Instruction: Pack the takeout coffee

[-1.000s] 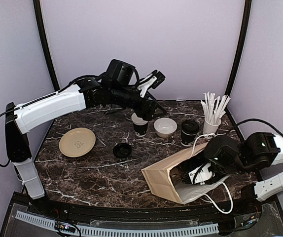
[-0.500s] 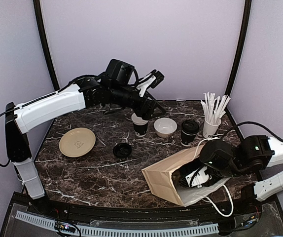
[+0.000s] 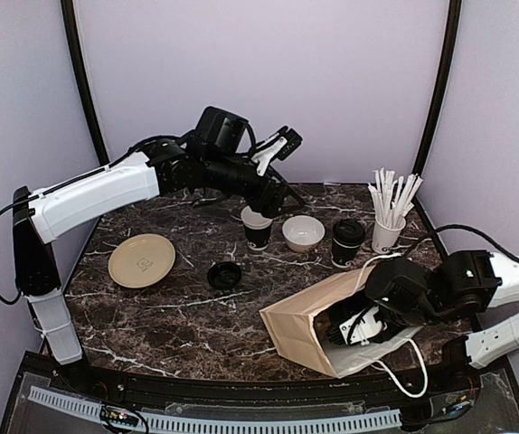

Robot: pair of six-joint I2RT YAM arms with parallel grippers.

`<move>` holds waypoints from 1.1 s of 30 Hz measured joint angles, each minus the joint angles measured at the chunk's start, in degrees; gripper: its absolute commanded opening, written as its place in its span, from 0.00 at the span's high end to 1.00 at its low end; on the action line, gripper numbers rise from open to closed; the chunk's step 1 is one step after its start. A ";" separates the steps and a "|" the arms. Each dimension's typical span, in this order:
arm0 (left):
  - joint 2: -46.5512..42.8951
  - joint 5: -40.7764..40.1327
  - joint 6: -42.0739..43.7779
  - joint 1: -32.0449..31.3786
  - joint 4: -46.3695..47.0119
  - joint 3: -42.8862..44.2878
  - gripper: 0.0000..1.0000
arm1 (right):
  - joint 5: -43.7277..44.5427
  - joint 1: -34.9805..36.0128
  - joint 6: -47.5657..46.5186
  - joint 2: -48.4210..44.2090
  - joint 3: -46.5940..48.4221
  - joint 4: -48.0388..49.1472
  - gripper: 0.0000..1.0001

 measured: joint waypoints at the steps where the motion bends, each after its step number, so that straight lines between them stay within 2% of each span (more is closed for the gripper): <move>1: 0.02 0.02 -0.02 0.02 -0.15 0.11 0.24 | -0.09 0.00 -0.15 -0.11 0.00 -0.02 0.48; 24: 2.34 2.56 -1.11 4.31 -2.78 0.20 0.24 | -2.34 0.44 -3.32 -7.13 -3.61 -0.48 0.48; 33: 4.90 3.43 -2.32 6.49 -4.15 2.78 0.24 | -2.69 0.48 -3.23 -9.01 -5.09 0.11 0.48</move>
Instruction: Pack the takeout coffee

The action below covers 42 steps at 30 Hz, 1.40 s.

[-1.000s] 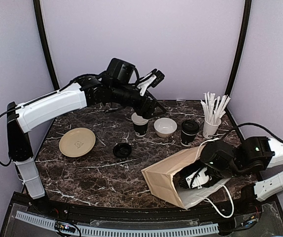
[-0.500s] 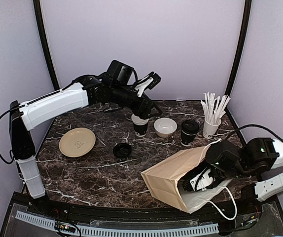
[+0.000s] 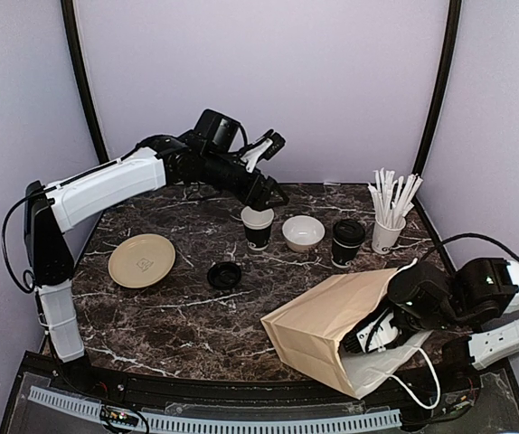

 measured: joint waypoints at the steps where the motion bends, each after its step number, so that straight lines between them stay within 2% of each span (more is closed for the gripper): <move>1: 0.20 0.04 -0.11 0.11 -0.09 0.31 0.24 | -0.15 0.00 0.00 0.00 0.00 -0.02 0.48; 17: 1.97 1.16 -0.81 0.20 -1.99 1.99 0.25 | -5.31 -0.85 1.86 3.15 2.64 -2.01 0.49; 25: 2.12 1.64 -0.94 0.20 -1.99 1.99 0.25 | -10.97 -6.84 1.90 9.44 7.78 -3.45 0.51; 42: 1.16 2.16 -1.07 0.37 -0.48 -3.89 0.26 | -19.98 -13.07 -0.48 22.43 16.92 -6.75 0.55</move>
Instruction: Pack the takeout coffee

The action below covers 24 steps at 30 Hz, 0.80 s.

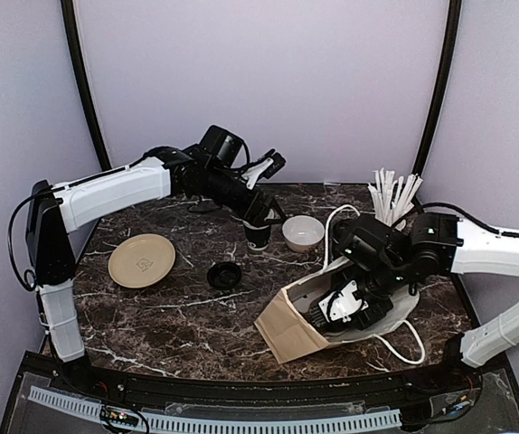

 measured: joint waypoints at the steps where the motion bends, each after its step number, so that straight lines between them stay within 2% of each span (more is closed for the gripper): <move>1: -0.44 -0.02 -0.11 0.02 0.22 -0.79 0.26 | -0.72 -0.44 -0.24 1.05 0.92 -0.52 0.55; 16: -10.43 -1.38 -1.01 0.48 2.78 -9.16 0.26 | -18.95 -13.42 -4.81 23.71 20.55 -12.22 0.57; 24: -15.19 -1.46 -1.40 0.55 2.82 -10.97 0.26 | -19.80 -14.03 -0.24 23.28 18.84 -9.40 0.57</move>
